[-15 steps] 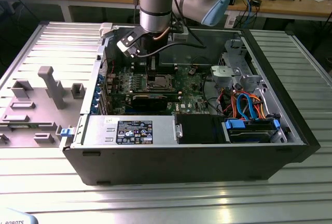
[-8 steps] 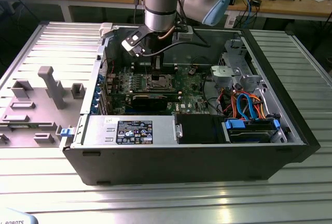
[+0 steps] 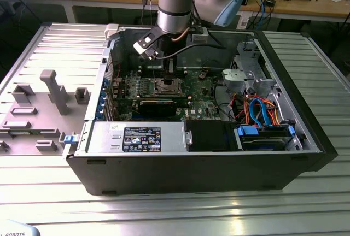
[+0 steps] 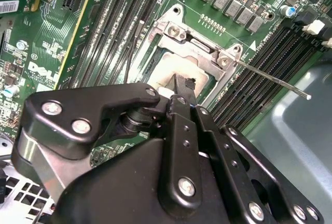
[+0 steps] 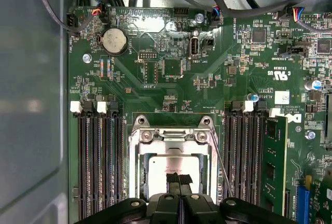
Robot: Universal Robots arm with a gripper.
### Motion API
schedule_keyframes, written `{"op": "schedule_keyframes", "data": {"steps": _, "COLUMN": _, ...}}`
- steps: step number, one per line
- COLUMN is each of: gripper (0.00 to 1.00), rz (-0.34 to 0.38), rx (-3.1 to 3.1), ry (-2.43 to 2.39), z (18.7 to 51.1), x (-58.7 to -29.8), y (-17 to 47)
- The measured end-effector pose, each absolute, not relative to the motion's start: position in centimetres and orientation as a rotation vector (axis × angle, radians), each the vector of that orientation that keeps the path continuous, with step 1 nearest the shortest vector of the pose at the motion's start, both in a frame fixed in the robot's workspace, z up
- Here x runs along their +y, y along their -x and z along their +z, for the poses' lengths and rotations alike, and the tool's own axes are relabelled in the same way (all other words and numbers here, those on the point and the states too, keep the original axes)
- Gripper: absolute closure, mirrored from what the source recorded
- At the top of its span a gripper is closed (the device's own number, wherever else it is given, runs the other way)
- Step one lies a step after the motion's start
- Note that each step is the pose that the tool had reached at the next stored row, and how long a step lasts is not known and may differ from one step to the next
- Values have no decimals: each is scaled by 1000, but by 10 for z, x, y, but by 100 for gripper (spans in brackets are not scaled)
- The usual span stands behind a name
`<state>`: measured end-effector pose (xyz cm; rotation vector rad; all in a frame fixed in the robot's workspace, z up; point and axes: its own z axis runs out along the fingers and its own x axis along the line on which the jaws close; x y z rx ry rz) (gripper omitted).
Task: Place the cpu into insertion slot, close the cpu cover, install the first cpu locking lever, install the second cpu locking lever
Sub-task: 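Close the cpu cover, then install the first cpu locking lever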
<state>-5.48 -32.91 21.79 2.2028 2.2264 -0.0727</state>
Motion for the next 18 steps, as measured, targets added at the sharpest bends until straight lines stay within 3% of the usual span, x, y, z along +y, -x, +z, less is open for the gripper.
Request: {"op": "schedule_keyframes", "data": {"steps": 18, "gripper": 89, "rz": -74, "rx": 2226, "ry": -2202, "z": 231, "x": -329, "y": 55}}
